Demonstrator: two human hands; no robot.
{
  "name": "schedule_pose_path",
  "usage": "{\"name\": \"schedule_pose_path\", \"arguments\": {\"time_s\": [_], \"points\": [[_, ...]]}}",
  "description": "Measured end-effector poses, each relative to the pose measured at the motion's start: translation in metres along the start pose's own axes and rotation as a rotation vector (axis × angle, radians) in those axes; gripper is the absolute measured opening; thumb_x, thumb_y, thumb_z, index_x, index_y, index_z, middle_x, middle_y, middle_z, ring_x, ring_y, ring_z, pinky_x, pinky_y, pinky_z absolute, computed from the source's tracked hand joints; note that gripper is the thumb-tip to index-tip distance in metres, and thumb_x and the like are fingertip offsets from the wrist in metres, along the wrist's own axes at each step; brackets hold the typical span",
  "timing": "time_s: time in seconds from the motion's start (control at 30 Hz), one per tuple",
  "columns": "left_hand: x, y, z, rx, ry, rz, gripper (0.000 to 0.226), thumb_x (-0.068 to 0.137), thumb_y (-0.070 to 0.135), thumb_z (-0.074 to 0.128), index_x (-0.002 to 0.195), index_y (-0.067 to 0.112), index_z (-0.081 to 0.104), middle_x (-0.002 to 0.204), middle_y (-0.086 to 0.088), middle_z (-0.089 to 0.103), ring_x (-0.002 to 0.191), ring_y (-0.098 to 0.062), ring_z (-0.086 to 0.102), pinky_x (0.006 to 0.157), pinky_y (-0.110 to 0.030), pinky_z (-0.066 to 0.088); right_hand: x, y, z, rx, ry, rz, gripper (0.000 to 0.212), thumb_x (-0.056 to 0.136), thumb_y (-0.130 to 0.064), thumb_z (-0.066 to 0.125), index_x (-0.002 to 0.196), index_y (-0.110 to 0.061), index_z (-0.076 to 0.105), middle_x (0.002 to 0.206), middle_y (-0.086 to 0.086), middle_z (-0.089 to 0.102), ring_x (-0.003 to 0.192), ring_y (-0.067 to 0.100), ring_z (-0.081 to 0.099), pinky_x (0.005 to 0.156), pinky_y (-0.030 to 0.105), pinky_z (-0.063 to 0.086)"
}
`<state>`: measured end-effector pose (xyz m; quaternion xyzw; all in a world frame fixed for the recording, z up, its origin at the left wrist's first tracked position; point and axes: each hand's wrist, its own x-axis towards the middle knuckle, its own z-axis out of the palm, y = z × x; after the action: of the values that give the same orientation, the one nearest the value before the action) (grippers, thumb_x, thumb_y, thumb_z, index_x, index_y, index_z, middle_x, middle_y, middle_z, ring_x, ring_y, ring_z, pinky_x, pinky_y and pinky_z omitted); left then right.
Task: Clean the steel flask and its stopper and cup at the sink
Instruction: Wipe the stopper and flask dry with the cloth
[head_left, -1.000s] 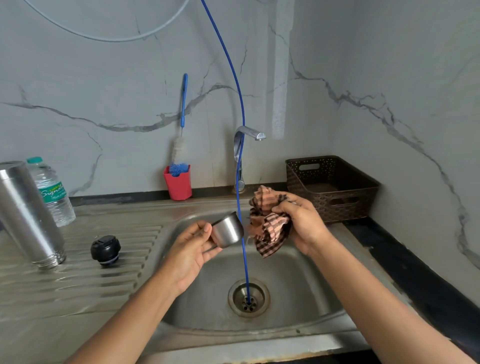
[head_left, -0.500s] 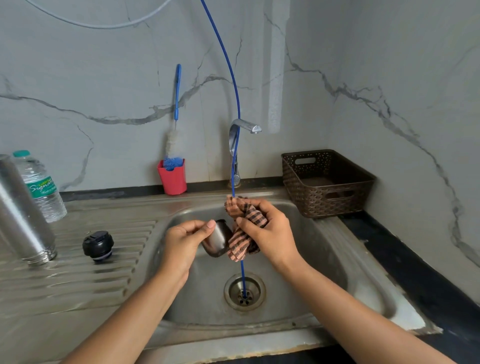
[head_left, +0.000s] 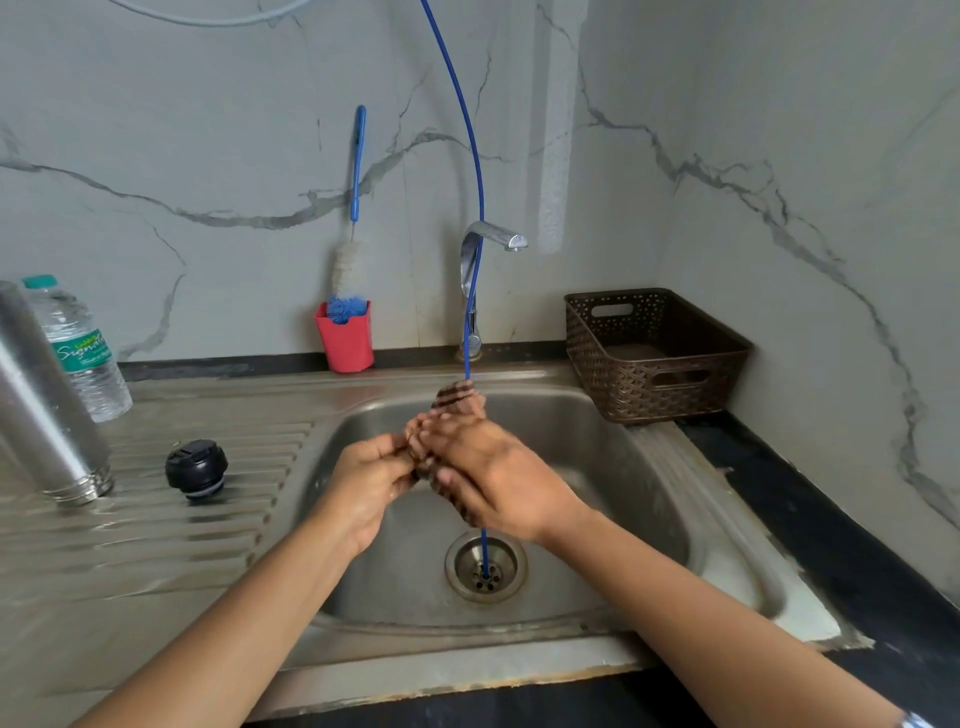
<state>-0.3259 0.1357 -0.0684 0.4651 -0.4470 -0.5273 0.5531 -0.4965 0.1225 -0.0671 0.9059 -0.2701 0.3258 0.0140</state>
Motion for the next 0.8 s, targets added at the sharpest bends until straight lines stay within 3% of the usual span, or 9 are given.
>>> {"name": "schedule_pose_path", "arguments": {"time_s": [0.17,0.2,0.3,0.37,0.43,0.53,0.7,0.77,0.8], "points": [[0.0,0.0,0.003,0.101,-0.002,0.145,0.02,0.088,-0.007,0.056,0.088,0.01,0.066,0.068,0.005,0.071,0.069,-0.003,0.064,0.07,-0.018,0.051,0.002,0.014,-0.009,0.745,0.06,0.78,0.033,0.1,-0.03,0.042,0.128,-0.021,0.059,0.125,0.0,0.062,0.118,0.013,0.055,0.109,0.033,0.036],[0.0,0.0,0.004,0.114,-0.002,0.171,0.02,0.088,-0.008,0.056,0.088,0.01,0.066,0.068,0.005,0.071,0.068,-0.002,0.064,0.069,-0.016,0.051,-0.004,0.013,-0.01,0.725,0.071,0.724,0.035,0.1,-0.033,0.044,0.13,-0.021,0.057,0.126,-0.001,0.061,0.119,0.01,0.054,0.109,0.032,0.036],[0.0,0.0,0.008,0.124,-0.018,0.211,0.021,0.089,-0.008,0.055,0.087,0.009,0.066,0.071,0.004,0.071,0.07,-0.003,0.064,0.071,-0.016,0.052,-0.011,-0.001,-0.007,0.253,0.114,0.248,0.048,0.095,-0.033,0.051,0.138,-0.012,0.048,0.139,0.006,0.05,0.13,0.013,0.042,0.113,0.022,0.026],[0.0,-0.002,0.007,0.09,-0.019,0.209,0.022,0.09,-0.009,0.051,0.087,0.008,0.065,0.072,0.004,0.072,0.073,-0.005,0.065,0.074,-0.02,0.052,-0.01,-0.002,0.001,0.06,0.096,0.082,0.051,0.093,-0.03,0.054,0.137,-0.006,0.047,0.139,0.009,0.049,0.132,0.018,0.04,0.114,0.024,0.024],[0.0,-0.003,0.003,0.086,-0.01,0.203,0.02,0.09,-0.008,0.053,0.088,0.008,0.065,0.073,0.003,0.071,0.076,-0.008,0.064,0.077,-0.024,0.051,-0.004,-0.006,0.002,0.137,0.121,0.182,0.047,0.094,-0.027,0.055,0.137,-0.009,0.048,0.136,0.004,0.052,0.127,0.012,0.043,0.111,0.019,0.027],[0.0,-0.003,0.001,0.102,0.005,0.225,0.018,0.089,-0.006,0.055,0.09,0.008,0.066,0.072,0.003,0.072,0.076,-0.012,0.064,0.077,-0.025,0.051,0.004,0.002,-0.008,0.531,0.11,0.585,0.037,0.096,-0.027,0.053,0.133,-0.02,0.053,0.124,-0.003,0.059,0.117,0.009,0.053,0.102,0.022,0.039],[-0.002,-0.005,0.005,0.084,-0.011,0.218,0.017,0.09,-0.005,0.055,0.088,0.008,0.065,0.074,0.003,0.072,0.078,-0.013,0.063,0.08,-0.029,0.049,-0.012,0.005,-0.003,0.104,0.054,0.126,0.065,0.084,-0.029,0.07,0.141,-0.012,0.043,0.142,0.005,0.046,0.135,0.015,0.037,0.114,0.022,0.023],[-0.001,-0.006,0.005,0.088,-0.006,0.217,0.018,0.089,-0.006,0.054,0.088,0.008,0.065,0.074,0.002,0.072,0.077,-0.012,0.063,0.079,-0.029,0.049,-0.01,0.005,-0.001,0.214,0.107,0.256,0.062,0.084,-0.028,0.07,0.14,-0.016,0.045,0.14,0.001,0.048,0.131,0.011,0.041,0.113,0.022,0.027],[-0.001,-0.005,0.004,0.089,0.0,0.224,0.018,0.089,-0.007,0.054,0.089,0.007,0.066,0.074,0.002,0.072,0.076,-0.012,0.063,0.079,-0.028,0.05,-0.007,0.002,-0.004,0.419,0.128,0.408,0.057,0.085,-0.026,0.068,0.137,-0.019,0.047,0.135,0.0,0.054,0.125,0.01,0.047,0.111,0.025,0.033]]}}
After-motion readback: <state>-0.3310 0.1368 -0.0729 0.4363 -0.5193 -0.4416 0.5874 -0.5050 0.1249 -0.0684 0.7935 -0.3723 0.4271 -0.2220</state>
